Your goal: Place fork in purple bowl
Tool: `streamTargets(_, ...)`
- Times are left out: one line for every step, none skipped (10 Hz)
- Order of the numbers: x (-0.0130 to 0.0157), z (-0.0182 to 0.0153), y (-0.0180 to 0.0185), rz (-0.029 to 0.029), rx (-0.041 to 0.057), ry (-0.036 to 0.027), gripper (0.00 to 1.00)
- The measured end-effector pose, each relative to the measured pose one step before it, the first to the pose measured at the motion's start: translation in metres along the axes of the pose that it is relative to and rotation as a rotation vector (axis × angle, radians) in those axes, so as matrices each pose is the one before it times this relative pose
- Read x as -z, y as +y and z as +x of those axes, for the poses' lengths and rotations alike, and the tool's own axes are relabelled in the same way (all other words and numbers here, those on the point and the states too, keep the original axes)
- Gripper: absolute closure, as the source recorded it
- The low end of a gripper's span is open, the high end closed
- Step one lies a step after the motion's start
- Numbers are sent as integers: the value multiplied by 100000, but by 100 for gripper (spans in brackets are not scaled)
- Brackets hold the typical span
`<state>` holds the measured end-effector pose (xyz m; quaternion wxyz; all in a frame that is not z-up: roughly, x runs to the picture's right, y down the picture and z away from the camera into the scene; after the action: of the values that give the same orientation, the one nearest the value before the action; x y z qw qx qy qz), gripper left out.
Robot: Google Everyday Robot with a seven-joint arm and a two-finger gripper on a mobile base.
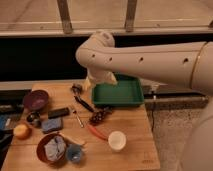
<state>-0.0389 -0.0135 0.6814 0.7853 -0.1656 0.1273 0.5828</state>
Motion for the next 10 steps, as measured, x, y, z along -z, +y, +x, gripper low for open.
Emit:
streamTargets(-856,-847,1558,-1620,2517,862,23)
streamTargets(-1068,-1242,2239,-2522,3218,1093,23)
streamTargets(-1300,-1302,2308,-2992,3689,1419,23)
streamTargets(-995,-855,1652,-2329,2631,1043,23)
streamTargets(-335,-374,572,-856,872,228,23)
streamTargets(25,22,-179,235,-178,109,23)
streamTargets(-35,41,-232,164,-342,66,23)
streamTargets(-1,-3,-4,-10,-24,-9,23)
streamTargets(-4,-48,239,-148,366,-39,23)
streamTargets(-6,-9,17,-209,204,137,23)
